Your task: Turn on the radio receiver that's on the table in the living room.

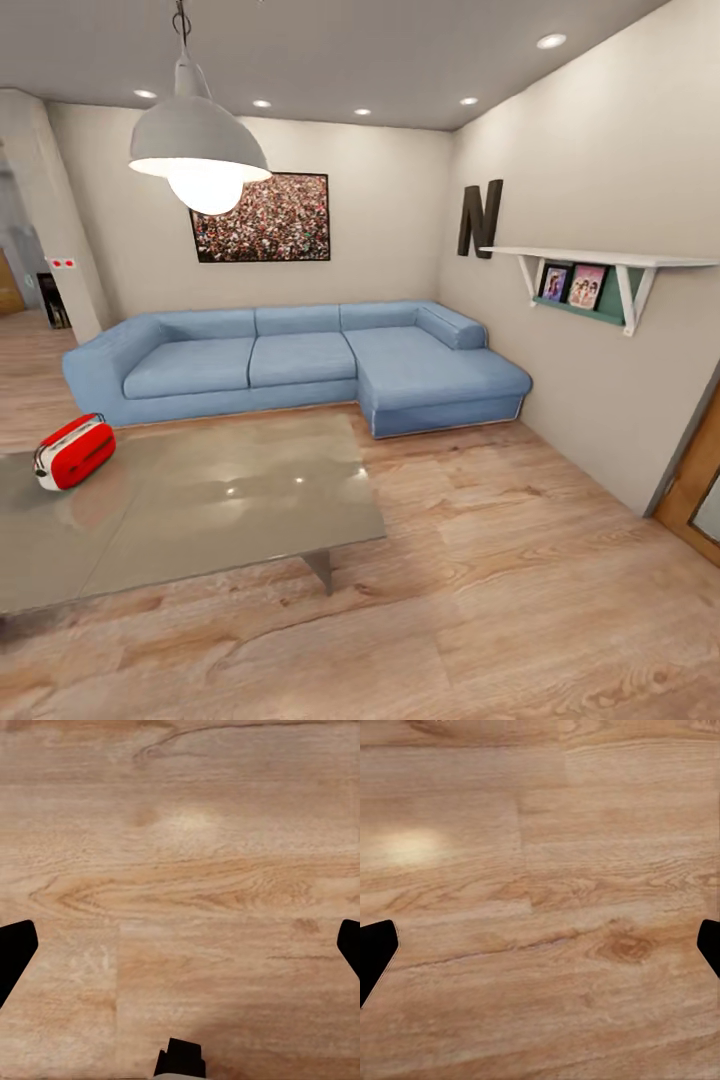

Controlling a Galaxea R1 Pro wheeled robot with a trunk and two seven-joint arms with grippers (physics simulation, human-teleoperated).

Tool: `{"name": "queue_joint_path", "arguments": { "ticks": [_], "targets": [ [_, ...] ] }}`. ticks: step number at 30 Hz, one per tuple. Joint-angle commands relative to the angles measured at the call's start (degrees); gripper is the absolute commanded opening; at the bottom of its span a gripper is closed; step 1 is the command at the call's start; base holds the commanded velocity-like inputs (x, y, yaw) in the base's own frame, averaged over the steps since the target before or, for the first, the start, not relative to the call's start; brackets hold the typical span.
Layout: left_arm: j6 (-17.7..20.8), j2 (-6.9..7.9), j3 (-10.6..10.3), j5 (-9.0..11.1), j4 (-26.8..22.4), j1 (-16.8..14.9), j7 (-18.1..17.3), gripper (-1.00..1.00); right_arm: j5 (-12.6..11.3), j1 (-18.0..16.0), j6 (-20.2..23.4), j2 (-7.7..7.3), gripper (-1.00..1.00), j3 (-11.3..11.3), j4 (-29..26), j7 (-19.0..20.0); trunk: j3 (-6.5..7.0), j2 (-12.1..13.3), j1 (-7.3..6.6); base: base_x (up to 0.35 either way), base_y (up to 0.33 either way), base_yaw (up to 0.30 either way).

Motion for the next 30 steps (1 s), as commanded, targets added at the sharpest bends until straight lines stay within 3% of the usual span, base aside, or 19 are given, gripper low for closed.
{"name": "queue_joint_path", "arguments": {
  "ticks": [1, 30],
  "targets": [
    [-0.01, 0.0, 0.0, 0.0, 0.0, 0.0, 0.0, 1.0, 0.0, 0.01, 0.0, 0.0, 1.0, 0.0, 0.0, 0.0, 0.0, 0.0, 0.0, 0.0, 0.0, 0.3],
    [-1.16, 0.16, 0.08, 0.0, 0.97, 0.0, 0.23, 1.0, -0.09, -0.04, -0.09, 0.0, 1.0, 0.0, 0.0, 0.01, 0.0, 0.0, 0.0, 0.0, 0.0, 0.3]
  ]
}}
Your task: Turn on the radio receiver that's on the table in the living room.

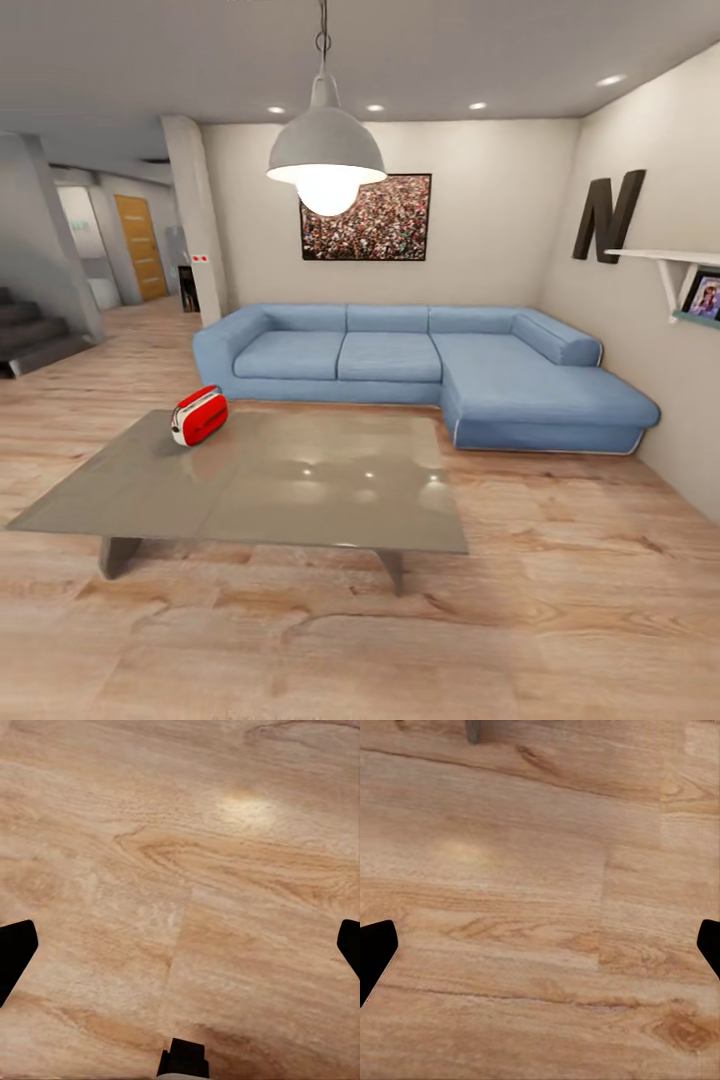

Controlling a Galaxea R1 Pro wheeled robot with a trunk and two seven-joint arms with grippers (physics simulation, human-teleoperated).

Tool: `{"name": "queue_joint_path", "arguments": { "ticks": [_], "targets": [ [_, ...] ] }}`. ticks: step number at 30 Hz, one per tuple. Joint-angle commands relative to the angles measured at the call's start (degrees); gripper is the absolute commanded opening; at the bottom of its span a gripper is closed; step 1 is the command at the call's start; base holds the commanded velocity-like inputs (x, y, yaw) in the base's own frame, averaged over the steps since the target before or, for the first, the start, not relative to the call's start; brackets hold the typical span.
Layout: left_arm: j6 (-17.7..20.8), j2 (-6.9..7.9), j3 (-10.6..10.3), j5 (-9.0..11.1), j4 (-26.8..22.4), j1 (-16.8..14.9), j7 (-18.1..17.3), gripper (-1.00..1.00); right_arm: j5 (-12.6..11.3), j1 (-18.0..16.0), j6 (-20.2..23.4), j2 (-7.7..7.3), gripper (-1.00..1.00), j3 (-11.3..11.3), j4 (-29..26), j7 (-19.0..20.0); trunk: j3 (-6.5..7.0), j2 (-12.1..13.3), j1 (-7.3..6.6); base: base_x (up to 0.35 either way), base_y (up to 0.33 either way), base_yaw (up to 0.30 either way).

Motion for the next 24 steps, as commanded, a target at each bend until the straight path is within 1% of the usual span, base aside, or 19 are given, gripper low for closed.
{"name": "queue_joint_path", "arguments": {
  "ticks": [1, 5, 9, 18, 20, 24],
  "targets": [
    [0.0, 0.0, 0.0, 0.0, 0.0, 0.0, 0.01, 1.0, 0.0, 0.01, 0.0, 0.0, 1.0, 0.0, 0.0, 0.0, 0.0, 0.0, 0.0, 0.0, 0.0, 0.3],
    [0.01, 0.02, 0.01, 0.0, 0.0, 0.0, 0.03, 1.0, 0.0, 0.03, 0.0, 0.0, 1.0, 0.0, 0.0, 0.03, 0.0, 0.0, 0.0, 0.01, 0.022, 0.3],
    [0.01, 0.02, 0.01, 0.0, 0.0, 0.0, 0.04, 1.0, 0.0, 0.02, 0.0, 0.0, 1.0, 0.0, 0.0, 0.02, 0.0, 0.0, 0.0, 0.12, 0.172, 0.3],
    [0.01, 0.13, 0.02, -0.04, -0.02, 0.0, 0.04, 1.0, -0.09, 0.03, 0.0, 0.0, 1.0, 0.0, 0.08, 0.06, 0.0, 0.0, 0.0, 0.219, 0.193, 0.3],
    [-0.02, 0.58, 0.06, 0.02, -0.04, 0.0, 0.04, 1.0, -0.09, 0.02, 0.0, 0.0, 1.0, 0.0, 0.09, 0.04, 0.0, 0.0, 0.0, 0.246, 0.183, 0.3],
    [-2.23, 1.04, 0.46, 0.0, -0.27, 0.0, 0.11, 1.0, -0.09, 0.05, 0.0, 0.0, 1.0, 0.0, 0.09, 0.0, 0.0, 0.0, 0.0, 0.257, 0.18, 0.3]
  ]
}}
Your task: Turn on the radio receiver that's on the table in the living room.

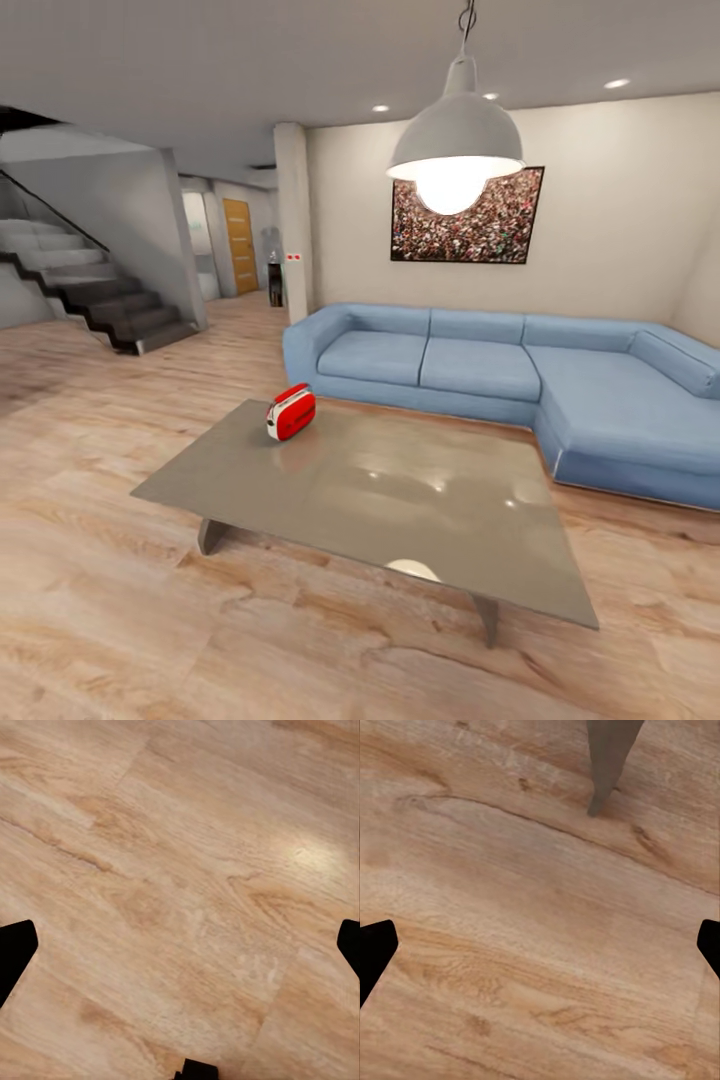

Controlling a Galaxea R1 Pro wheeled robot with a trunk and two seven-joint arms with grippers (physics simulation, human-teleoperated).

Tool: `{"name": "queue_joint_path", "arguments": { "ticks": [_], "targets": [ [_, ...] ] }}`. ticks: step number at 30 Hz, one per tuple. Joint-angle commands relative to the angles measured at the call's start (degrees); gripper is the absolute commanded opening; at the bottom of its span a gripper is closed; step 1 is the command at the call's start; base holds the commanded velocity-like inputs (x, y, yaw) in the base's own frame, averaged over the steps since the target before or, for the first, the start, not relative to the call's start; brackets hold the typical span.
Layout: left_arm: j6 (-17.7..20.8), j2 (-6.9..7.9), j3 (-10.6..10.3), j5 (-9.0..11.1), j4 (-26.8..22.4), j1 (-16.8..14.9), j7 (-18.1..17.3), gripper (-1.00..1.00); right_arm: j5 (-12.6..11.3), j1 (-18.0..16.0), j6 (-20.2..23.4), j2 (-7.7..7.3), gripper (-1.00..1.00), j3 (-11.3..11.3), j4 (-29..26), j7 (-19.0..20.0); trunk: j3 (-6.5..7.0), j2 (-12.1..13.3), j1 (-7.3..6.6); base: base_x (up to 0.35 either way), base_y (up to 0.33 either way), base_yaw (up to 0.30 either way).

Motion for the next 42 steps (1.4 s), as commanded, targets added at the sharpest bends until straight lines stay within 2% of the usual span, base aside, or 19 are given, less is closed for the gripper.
{"name": "queue_joint_path", "arguments": {
  "ticks": [1, 7, 33, 42],
  "targets": [
    [-0.38, 0.09, 0.44, 0.0, 0.01, 0.0, 0.01, 1.0, 0.0, 0.0, 0.0, 0.0, 1.0, 0.0, 0.0, -0.01, 0.0, 0.0, 0.0, 0.257, 0.207, 0.3],
    [-0.61, 0.12, 1.41, -0.03, 0.03, 0.0, -0.06, 1.0, 0.0, -0.02, 0.0, 0.0, 1.0, 0.0, 0.0, 0.0, 0.0, 0.0, 0.0, 0.209, 0.259, 0.3],
    [-0.68, 0.21, 1.57, -0.08, 0.1, 0.0, 0.03, 1.0, 0.0, -0.03, 0.0, 0.0, 1.0, 0.0, 0.0, 0.04, 0.0, 0.0, 0.0, 0.217, 0.254, 0.298],
    [-0.68, 0.25, 1.66, -0.02, 0.07, 0.0, 0.03, 1.0, 0.01, -0.03, 0.0, 0.0, 1.0, 0.0, 0.0, 0.07, 0.0, 0.0, 0.0, 0.261, 0.198, 0.055]
  ]
}}
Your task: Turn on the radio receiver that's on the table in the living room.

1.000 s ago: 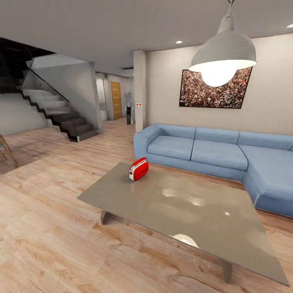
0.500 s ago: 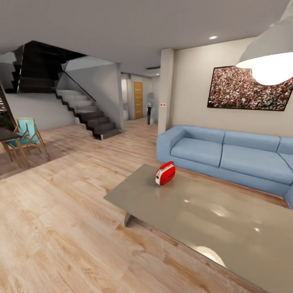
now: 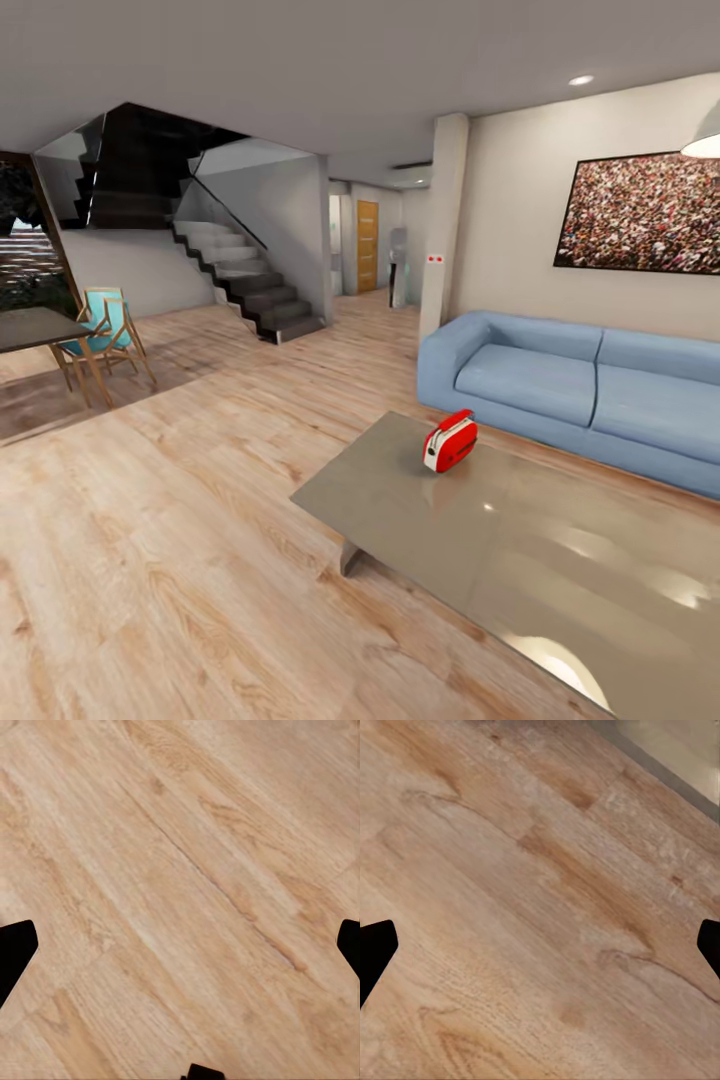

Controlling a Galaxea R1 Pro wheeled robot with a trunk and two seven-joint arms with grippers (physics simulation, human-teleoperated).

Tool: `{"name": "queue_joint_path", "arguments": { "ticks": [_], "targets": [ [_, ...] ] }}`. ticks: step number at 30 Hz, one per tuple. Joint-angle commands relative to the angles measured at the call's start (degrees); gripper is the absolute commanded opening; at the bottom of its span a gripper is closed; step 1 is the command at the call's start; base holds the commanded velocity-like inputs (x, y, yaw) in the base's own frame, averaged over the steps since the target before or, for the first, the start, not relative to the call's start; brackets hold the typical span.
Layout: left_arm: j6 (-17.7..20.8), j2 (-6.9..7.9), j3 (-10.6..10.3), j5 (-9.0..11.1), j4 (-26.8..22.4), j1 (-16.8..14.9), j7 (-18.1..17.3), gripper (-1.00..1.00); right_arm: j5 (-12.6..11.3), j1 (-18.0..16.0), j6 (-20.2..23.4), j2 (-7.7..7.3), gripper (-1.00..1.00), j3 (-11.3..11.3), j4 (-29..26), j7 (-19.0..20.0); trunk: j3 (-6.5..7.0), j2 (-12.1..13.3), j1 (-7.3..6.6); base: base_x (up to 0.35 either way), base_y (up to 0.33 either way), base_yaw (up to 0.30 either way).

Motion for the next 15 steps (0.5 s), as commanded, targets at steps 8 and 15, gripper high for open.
{"name": "queue_joint_path", "arguments": {
  "ticks": [8, 15],
  "targets": [
    [0.0, -0.03, 0.0, 0.02, 0.02, 0.0, -0.02, 1.0, 0.06, 0.0, 0.0, 0.0, 1.0, 0.0, 0.0, 0.12, 0.0, 0.0, 0.0, 0.262, 0.218, 0.001],
    [-0.24, -0.04, 1.2, 0.02, -0.06, 0.0, 1.44, 1.0, 0.08, -0.03, 0.0, 0.0, 1.0, 0.0, 0.0, 0.34, 0.0, 0.0, 0.0, 0.262, 0.219, 0.0]
  ]
}}
